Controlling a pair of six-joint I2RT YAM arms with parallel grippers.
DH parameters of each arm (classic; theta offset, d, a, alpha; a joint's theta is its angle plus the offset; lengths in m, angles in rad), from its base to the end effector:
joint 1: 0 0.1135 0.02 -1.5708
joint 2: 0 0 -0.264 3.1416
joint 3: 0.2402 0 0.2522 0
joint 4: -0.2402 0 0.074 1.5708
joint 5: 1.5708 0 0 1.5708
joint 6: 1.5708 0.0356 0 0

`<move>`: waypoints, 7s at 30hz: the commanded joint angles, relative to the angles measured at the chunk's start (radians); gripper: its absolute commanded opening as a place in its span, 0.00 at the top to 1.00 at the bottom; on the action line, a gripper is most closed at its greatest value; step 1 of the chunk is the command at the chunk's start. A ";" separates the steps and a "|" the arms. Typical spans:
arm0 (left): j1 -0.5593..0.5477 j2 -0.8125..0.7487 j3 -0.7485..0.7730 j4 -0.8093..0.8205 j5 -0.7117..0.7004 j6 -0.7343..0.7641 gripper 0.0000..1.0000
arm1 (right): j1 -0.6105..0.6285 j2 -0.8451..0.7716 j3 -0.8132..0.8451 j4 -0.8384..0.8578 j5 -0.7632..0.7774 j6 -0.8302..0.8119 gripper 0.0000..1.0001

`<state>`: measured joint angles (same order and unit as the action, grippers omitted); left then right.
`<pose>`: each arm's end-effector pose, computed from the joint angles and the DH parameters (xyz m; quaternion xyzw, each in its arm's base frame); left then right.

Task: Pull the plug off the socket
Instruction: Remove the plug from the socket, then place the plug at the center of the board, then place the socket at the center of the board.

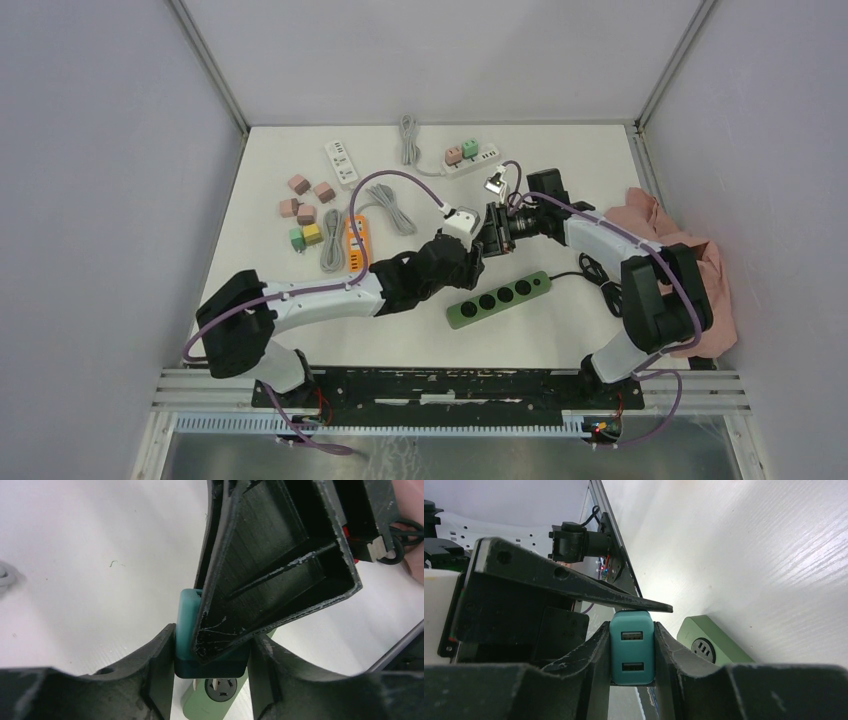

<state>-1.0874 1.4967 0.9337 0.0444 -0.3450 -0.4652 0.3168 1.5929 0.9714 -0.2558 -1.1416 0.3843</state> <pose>0.1654 -0.2892 0.2435 0.1787 0.8374 -0.2407 0.4570 0.2909 0.1294 0.2153 -0.1568 0.7971 0.5754 0.0941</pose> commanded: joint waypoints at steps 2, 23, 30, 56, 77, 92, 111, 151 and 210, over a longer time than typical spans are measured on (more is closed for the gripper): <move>-0.003 0.008 0.048 -0.054 -0.043 0.059 0.79 | -0.004 0.009 0.013 0.014 -0.034 0.010 0.91; 0.417 -0.406 -0.416 -0.019 -0.085 -0.131 0.97 | -0.021 -0.067 0.101 -0.224 0.067 -0.289 0.01; 0.797 -0.522 -0.506 0.040 0.040 -0.273 0.97 | -0.025 -0.061 0.102 -0.231 0.066 -0.292 0.01; 1.055 -0.242 -0.405 -0.225 -0.061 -0.658 0.12 | -0.025 -0.061 0.112 -0.272 0.069 -0.335 0.01; 1.054 -0.476 -0.327 -0.415 0.174 -0.593 0.01 | -0.028 -0.235 0.123 -0.509 0.135 -0.928 0.01; 1.055 -0.740 -0.213 -0.212 0.827 0.018 0.01 | -0.020 -0.241 0.192 -0.835 0.115 -1.613 0.01; 1.047 -0.815 -0.279 -0.298 0.648 0.281 0.01 | 0.189 -0.263 -0.061 -0.593 0.540 -1.593 0.01; 1.047 -0.827 -0.283 -0.305 0.641 0.273 0.01 | 0.334 -0.071 -0.009 -0.414 0.778 -1.329 0.95; 1.048 -0.812 -0.282 -0.295 0.675 0.262 0.01 | -0.262 0.397 0.776 -0.276 0.867 -0.486 0.30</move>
<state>-0.0414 0.6865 0.6395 -0.2821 0.3092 -0.2337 0.0574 2.1601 1.7668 -0.5373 -0.1059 -0.0319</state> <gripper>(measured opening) 0.993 0.683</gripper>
